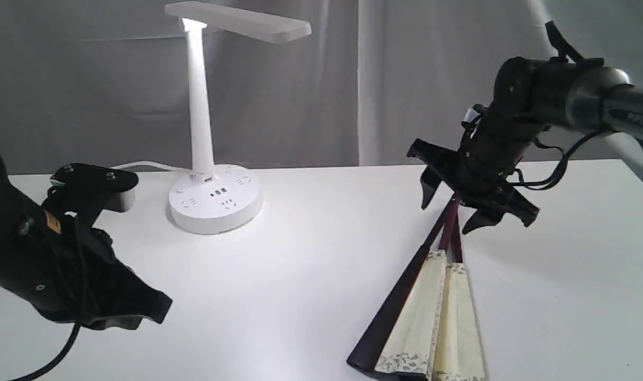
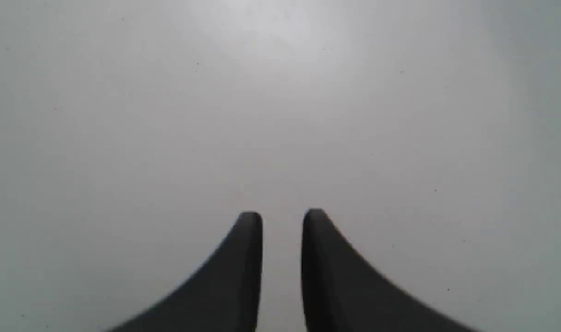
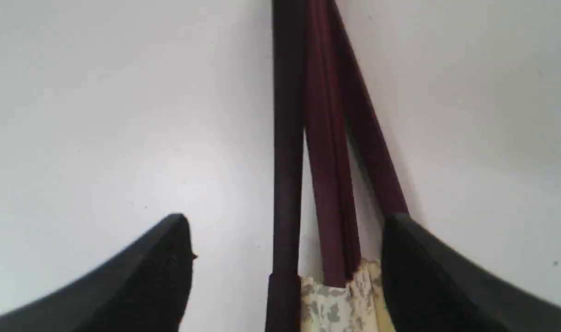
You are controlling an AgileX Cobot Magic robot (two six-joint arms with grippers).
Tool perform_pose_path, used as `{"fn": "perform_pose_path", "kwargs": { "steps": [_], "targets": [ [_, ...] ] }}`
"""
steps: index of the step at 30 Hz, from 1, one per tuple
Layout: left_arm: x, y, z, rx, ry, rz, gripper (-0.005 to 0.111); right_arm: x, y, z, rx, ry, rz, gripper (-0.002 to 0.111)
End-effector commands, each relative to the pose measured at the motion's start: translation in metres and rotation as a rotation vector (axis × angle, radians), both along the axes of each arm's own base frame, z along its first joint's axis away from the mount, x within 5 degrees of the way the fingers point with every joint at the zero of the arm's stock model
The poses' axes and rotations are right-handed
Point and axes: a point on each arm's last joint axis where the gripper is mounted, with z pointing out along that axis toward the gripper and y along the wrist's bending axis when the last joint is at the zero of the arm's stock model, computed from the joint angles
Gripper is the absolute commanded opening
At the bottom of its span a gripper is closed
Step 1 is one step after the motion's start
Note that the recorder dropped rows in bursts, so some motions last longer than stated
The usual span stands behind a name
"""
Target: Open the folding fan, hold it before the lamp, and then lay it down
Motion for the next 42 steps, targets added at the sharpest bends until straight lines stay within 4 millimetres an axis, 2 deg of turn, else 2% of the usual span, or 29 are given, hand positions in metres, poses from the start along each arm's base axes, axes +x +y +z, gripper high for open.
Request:
{"fn": "perform_pose_path", "kwargs": {
  "steps": [1, 4, 8, 16, 20, 23, 27, 36, 42],
  "targets": [
    [0.0, -0.002, 0.001, -0.009, -0.005, 0.005, 0.014, 0.0, -0.005, 0.015, -0.092, -0.09, 0.258, 0.061],
    [0.0, -0.002, 0.001, -0.009, -0.005, 0.005, 0.014, -0.006, -0.005, 0.017, -0.174, -0.099, 0.544, 0.061],
    [0.0, -0.002, 0.002, -0.009, -0.01, 0.004, 0.014, -0.011, -0.003, 0.011, -0.209, -0.092, 0.827, 0.058],
    [0.0, -0.002, 0.001, -0.009, -0.009, 0.004, 0.014, -0.017, 0.004, 0.005, -0.331, -0.187, 1.472, 0.039],
    [0.0, -0.002, 0.001, -0.009, -0.009, 0.004, 0.014, -0.017, 0.007, -0.007, -0.346, -0.2, 1.652, 0.039],
    [0.0, -0.002, 0.001, -0.009, -0.011, 0.004, 0.014, -0.021, 0.012, -0.018, -0.34, -0.214, 1.882, 0.039],
    [0.0, -0.002, 0.001, -0.01, -0.013, 0.004, 0.014, -0.028, 0.021, -0.02, -0.333, -0.267, 2.172, 0.039],
    [0.0, -0.002, 0.001, -0.01, -0.013, 0.004, 0.014, -0.021, 0.02, -0.024, -0.418, -0.321, 2.246, 0.039],
    [0.001, -0.002, 0.001, -0.006, -0.014, 0.002, 0.014, -0.017, 0.016, -0.045, -0.457, -0.255, 2.276, 0.039]
  ]
}}
